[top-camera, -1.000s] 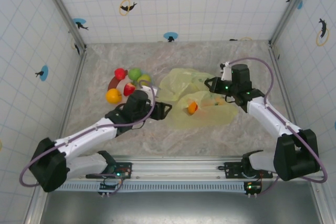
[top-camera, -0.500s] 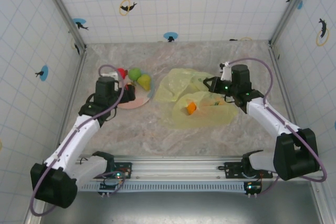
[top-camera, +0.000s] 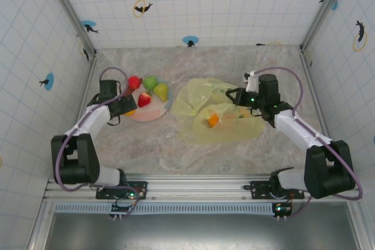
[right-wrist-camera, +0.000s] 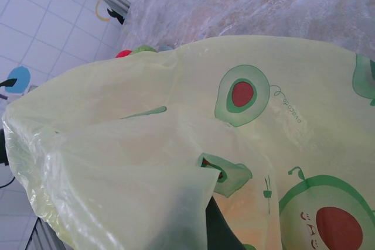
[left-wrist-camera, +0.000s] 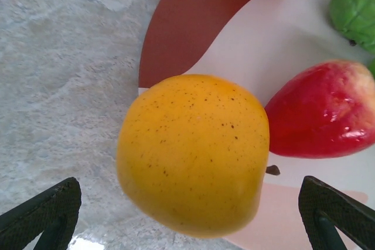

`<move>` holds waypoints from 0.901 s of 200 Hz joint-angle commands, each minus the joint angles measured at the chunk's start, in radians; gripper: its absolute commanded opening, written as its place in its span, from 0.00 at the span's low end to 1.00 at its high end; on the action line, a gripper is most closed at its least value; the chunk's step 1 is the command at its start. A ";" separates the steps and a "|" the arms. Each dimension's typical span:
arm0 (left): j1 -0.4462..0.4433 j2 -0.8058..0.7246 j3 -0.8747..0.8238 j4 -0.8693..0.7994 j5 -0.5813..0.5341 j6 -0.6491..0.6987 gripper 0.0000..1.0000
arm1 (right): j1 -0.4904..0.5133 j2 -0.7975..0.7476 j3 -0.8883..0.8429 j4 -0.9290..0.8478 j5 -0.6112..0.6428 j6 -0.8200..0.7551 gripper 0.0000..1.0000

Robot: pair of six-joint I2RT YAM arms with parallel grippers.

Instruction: Place the fruits into the plastic bag

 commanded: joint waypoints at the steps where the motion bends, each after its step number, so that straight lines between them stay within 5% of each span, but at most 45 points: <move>1: 0.034 0.055 0.042 0.014 0.056 0.016 0.98 | -0.008 0.010 -0.021 0.046 -0.023 -0.006 0.00; 61: 0.103 0.139 0.041 0.077 0.258 -0.003 0.83 | -0.013 0.028 -0.028 0.065 -0.036 0.004 0.00; 121: 0.105 0.141 0.035 0.080 0.254 -0.009 0.67 | -0.012 0.028 -0.033 0.066 -0.037 0.010 0.00; 180: 0.081 -0.102 -0.050 0.091 0.267 -0.036 0.65 | -0.011 0.003 -0.023 0.027 -0.018 0.003 0.00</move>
